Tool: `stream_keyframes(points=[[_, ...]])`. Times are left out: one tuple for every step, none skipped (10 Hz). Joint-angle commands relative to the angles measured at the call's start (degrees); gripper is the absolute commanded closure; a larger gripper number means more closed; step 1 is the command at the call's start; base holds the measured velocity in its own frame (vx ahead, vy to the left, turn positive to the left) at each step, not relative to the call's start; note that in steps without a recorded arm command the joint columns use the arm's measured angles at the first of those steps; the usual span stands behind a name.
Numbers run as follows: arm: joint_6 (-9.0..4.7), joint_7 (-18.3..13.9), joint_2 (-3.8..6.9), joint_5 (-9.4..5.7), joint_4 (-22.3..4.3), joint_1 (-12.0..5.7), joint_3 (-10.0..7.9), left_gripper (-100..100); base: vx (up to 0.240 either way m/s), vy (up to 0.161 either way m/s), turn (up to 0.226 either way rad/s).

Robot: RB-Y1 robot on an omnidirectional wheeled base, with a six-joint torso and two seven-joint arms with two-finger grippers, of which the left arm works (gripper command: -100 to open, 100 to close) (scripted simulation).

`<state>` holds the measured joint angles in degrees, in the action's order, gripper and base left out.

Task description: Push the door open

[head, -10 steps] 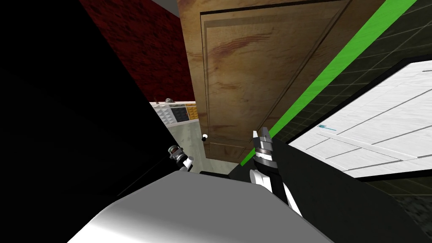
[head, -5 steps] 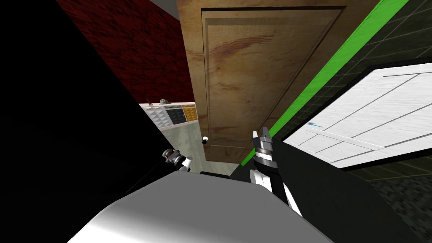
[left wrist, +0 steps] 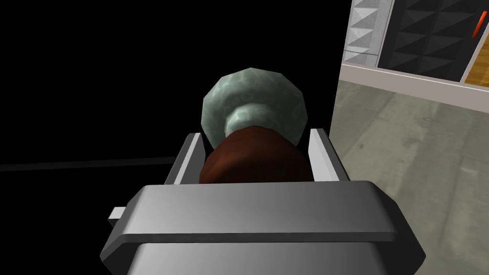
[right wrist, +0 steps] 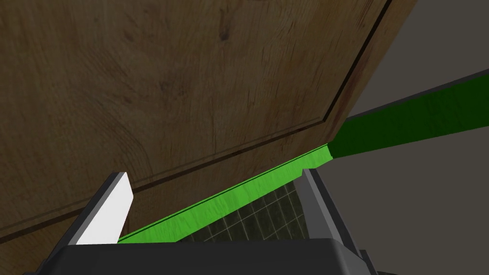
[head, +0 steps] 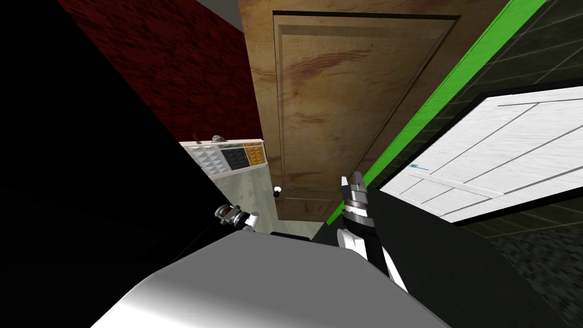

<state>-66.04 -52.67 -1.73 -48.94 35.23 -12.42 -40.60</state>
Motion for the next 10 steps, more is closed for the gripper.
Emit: stream_keyframes(points=[[-0.42, 0.8, -0.68, -0.42, 0.9, 0.26, -2.01, 100, 0.062, 0.068, -0.083], [-0.61, 0.9, -0.93, -0.55, 0.9, 0.13, -2.67, 100, 0.075, 0.081, -0.063], [-0.7, 0.5, -0.56, -0.39, 0.0, -0.15, -2.06, 100, 0.032, 0.036, -0.004], [-2.04, 1.0, 1.29, -1.66, -0.2, -0.23, -3.77, 100, -0.046, 0.089, -0.169], [-2.04, 1.0, 1.29, -1.66, -0.2, -0.23, -3.77, 100, -0.073, 0.117, -0.148], [-2.74, 1.2, 2.03, -2.38, -0.2, -0.32, -4.67, 100, -0.046, 0.098, -0.175], [-2.74, 1.2, 2.03, -2.38, -0.2, -0.32, -4.67, 100, -0.015, 0.08, -0.061], [-2.74, 1.2, 2.03, -2.38, -0.2, -0.32, -4.67, 100, 0.007, 0.046, 0.016], [-3.13, 1.4, 2.38, -2.78, -0.3, -0.38, -5.17, 100, 0.006, 0.038, -0.043], [-3.98, 1.7, 2.96, -3.65, -0.4, -0.51, -6.26, 100, 0.005, 0.075, -0.167]])
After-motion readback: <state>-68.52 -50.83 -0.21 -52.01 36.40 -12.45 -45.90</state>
